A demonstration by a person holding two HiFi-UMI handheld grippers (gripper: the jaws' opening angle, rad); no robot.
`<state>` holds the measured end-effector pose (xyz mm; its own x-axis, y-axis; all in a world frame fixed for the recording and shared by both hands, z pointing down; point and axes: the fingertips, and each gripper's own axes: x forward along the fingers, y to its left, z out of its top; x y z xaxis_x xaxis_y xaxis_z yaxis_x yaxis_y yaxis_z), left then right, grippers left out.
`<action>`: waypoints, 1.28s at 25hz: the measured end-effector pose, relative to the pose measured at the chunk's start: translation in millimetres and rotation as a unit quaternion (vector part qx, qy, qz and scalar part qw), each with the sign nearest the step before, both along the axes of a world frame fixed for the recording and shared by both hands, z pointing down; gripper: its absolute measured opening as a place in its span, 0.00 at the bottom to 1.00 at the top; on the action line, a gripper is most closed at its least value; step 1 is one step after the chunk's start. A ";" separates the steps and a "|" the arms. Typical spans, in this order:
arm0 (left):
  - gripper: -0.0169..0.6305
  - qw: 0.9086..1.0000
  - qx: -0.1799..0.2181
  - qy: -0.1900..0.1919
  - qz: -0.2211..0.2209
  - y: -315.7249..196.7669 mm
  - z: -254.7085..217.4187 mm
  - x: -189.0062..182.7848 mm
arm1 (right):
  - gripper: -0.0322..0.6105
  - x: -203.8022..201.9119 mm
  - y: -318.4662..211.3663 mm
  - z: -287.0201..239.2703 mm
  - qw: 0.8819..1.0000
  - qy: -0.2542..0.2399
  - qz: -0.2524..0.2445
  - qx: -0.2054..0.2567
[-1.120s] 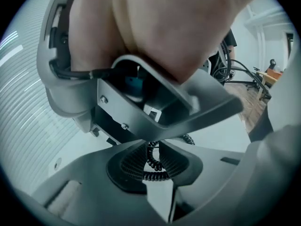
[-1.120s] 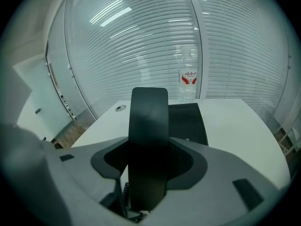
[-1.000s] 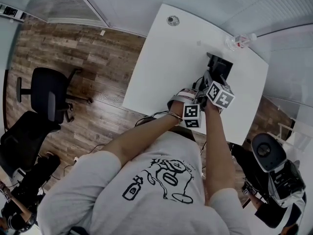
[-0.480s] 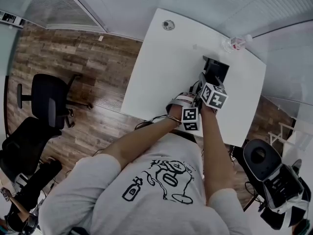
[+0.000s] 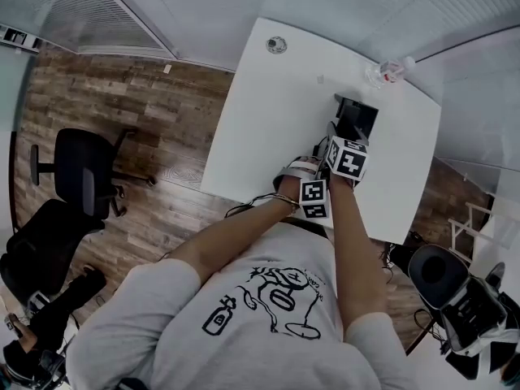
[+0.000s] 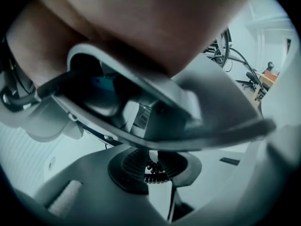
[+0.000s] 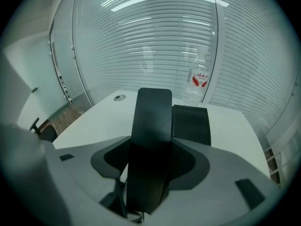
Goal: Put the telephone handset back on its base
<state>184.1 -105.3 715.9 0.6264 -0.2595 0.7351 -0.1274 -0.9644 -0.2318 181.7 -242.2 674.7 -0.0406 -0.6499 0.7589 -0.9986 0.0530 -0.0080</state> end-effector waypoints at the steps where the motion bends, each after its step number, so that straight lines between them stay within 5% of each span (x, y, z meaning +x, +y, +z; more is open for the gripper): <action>1: 0.11 1.000 -0.001 -0.001 -0.001 -0.3 -0.5 0.3 | 0.37 0.3 0.1 0.0 1.000 0.007 -0.003 -0.003; 15: 0.11 1.000 0.010 -0.008 0.007 -0.9 -3.1 -2.7 | 0.40 8.3 5.8 -1.4 0.998 0.055 -0.006 -0.013; 23: 0.11 1.000 0.007 -0.011 0.016 4.1 -2.6 -3.9 | 0.40 10.1 9.6 -0.8 0.999 0.041 -0.010 -0.007; 27: 0.11 1.000 -0.012 0.016 0.010 5.5 -14.1 -13.5 | 0.40 14.7 13.9 -19.8 0.999 0.019 -0.011 0.027; 32: 0.10 0.991 -0.083 0.094 -0.041 3.9 -46.3 -32.2 | 0.34 23.8 33.8 -61.3 0.996 -0.021 -0.023 0.080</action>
